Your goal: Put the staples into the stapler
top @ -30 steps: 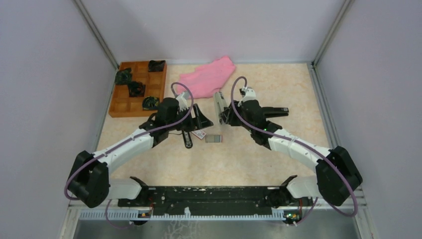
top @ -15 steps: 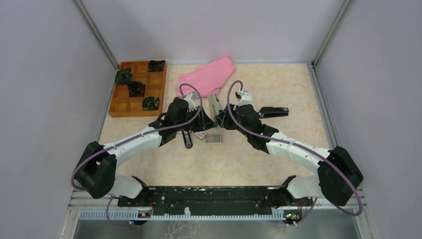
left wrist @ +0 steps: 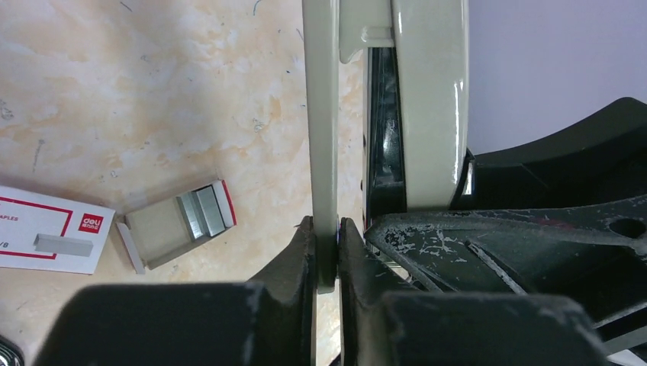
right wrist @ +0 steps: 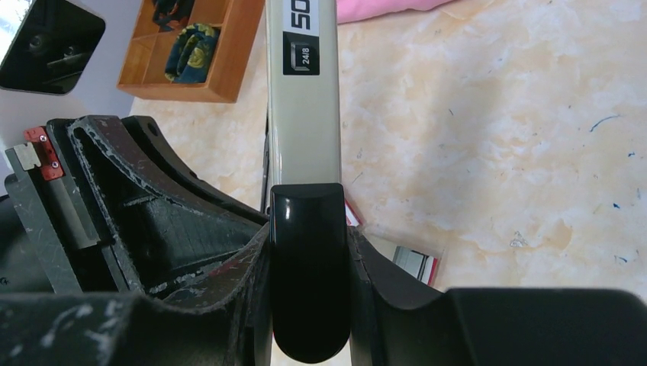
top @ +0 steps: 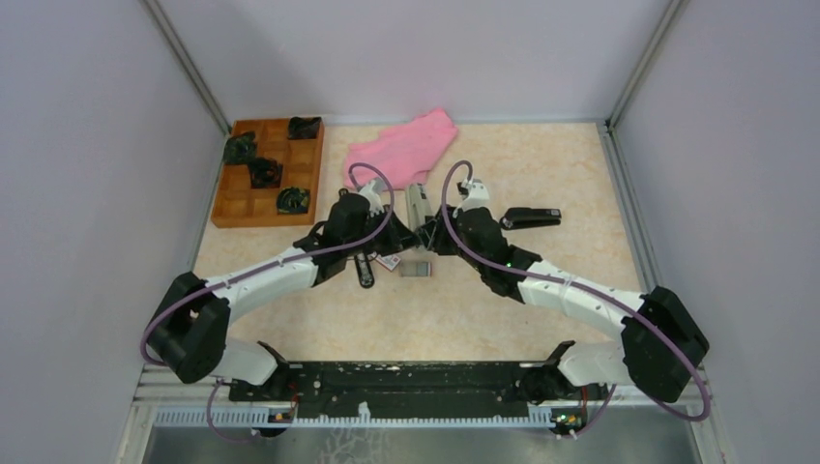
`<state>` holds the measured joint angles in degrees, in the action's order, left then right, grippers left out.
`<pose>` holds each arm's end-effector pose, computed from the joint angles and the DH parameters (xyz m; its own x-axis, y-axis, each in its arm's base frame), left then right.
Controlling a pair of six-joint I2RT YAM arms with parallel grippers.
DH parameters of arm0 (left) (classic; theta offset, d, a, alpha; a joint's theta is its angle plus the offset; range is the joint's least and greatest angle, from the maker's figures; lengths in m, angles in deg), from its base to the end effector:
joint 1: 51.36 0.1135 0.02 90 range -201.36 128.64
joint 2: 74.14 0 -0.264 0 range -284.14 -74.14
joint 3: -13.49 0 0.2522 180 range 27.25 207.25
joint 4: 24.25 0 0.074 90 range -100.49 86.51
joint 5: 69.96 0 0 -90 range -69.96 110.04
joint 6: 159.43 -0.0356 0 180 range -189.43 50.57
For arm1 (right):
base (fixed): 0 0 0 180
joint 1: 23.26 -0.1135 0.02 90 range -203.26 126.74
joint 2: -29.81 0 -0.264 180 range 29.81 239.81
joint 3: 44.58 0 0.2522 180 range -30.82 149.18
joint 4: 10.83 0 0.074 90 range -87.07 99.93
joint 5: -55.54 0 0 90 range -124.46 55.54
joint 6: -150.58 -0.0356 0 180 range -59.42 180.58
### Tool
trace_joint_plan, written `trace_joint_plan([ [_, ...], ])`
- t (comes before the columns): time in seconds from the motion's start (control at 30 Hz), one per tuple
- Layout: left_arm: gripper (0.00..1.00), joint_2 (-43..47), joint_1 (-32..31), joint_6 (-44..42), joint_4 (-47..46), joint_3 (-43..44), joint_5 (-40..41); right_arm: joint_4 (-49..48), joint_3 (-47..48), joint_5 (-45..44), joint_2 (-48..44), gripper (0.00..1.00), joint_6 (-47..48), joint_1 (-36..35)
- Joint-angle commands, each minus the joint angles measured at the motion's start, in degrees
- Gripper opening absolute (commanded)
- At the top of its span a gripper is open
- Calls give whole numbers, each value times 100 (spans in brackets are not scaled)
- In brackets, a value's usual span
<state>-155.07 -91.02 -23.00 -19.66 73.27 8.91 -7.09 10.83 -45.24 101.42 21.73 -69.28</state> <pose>0.2356 -0.2042 0.2359 -0.7811 -0.2758 -0.5601 0.2816 0.6450 -0.7104 0.2002 0.1978 0.2565 -0.5513 0.3161 -0.7721 -0.3069 0.7837 0.5400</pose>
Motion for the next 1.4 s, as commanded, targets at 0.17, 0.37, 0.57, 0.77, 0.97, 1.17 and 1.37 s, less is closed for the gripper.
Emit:
trace_joint_plan([
  [0.17,0,90,24,-133,8,-223,872,-86,275,185,-680,0,42,-131],
  [0.37,0,274,142,-279,107,-466,1228,779,597,464,-915,0,349,80],
  [0.57,0,463,213,-618,352,-567,1427,1316,941,1228,-1013,0,582,651],
  [0.77,0,688,213,-995,491,-650,1448,2003,1645,1741,-855,0,1043,1151],
  [0.97,0,978,166,-1390,95,-993,785,2624,2511,2389,-289,0,1423,1929],
  [1.17,0,1161,105,-1597,34,-1208,402,3072,3378,3271,351,0,1671,2611],
  [1.37,0,1136,-70,-1814,-60,-1212,50,3540,4161,3589,1054,0,1967,2881],
])
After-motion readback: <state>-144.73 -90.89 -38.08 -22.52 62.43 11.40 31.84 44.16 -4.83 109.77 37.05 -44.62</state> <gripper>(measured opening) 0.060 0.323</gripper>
